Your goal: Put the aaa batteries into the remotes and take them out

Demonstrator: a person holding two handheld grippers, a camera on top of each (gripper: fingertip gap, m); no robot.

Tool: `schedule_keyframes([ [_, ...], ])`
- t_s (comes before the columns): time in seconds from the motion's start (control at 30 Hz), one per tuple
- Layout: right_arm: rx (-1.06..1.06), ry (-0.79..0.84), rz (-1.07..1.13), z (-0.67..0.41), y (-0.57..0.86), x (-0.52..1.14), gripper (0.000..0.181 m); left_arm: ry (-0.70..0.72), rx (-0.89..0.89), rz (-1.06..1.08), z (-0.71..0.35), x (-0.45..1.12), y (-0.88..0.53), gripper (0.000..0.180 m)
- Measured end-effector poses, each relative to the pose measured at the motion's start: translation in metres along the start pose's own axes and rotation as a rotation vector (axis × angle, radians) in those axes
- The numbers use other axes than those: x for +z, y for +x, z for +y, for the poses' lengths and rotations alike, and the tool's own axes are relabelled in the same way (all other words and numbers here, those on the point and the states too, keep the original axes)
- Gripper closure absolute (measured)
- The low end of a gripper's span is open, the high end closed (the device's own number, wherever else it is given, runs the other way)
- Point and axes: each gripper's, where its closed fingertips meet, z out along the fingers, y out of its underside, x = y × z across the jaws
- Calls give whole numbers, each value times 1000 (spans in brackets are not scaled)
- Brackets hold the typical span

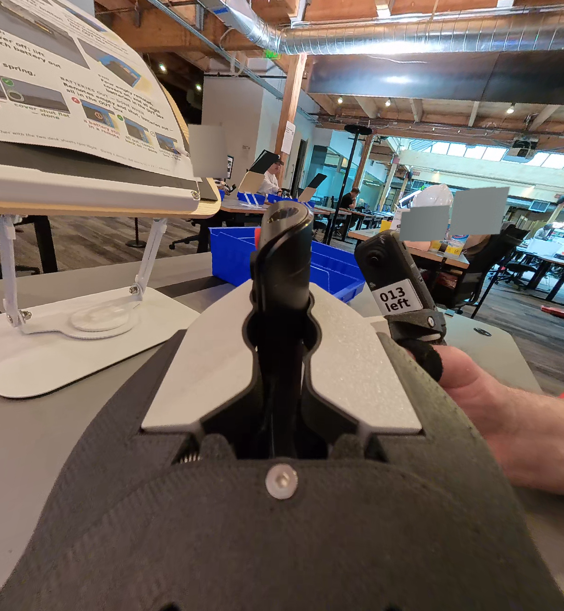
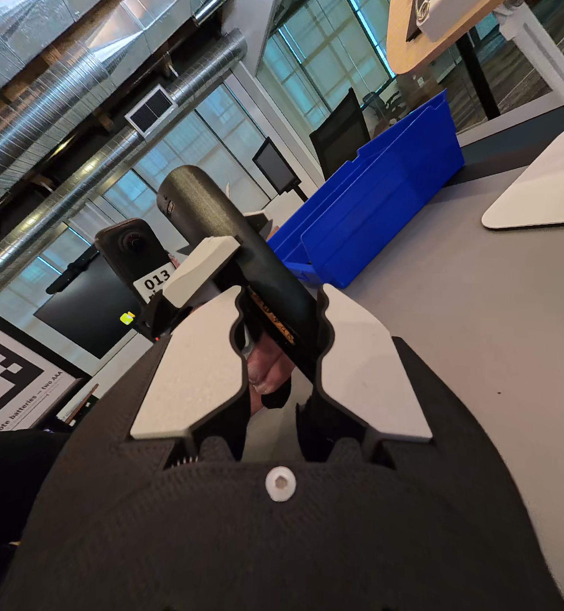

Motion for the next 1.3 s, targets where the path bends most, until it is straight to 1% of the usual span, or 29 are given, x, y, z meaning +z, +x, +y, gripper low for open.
schedule_keyframes([
  [0.13,24,-7,-11,1,1,-1,141,-10,17,-11,2,1,1,158],
  [0.3,-32,-26,6,1,0,-2,144,-18,38,-20,2,2,1,158],
  [0.6,-47,-82,-59,5,-1,-3,149,-43,95,-35,4,1,4,159],
  [0.8,-45,-98,-74,9,1,-3,152,-58,96,-35,6,1,2,158],
  [0.87,-95,-95,-45,8,1,0,151,-43,58,-23,3,1,-1,158],
  [0.93,-80,-93,-73,2,-3,1,152,-28,36,-22,-3,-1,-2,157],
  [1.0,-184,-117,-50,1,-5,-1,152,5,-57,12,-7,-3,-5,157],
  [1.1,-282,-170,-42,5,-6,-6,147,18,-172,32,-9,-7,-13,157],
  [1.13,-344,-211,-43,7,-7,-9,150,22,-213,40,-11,-10,-16,157],
  [1.17,-416,-246,-26,7,-7,-11,149,19,-260,56,-12,-12,-19,157],
  [1.23,-547,-246,-18,2,-14,-15,144,41,-324,71,-15,-16,-23,157],
  [1.3,-615,-325,35,9,-7,-16,136,37,-381,103,-15,-17,-22,157],
])
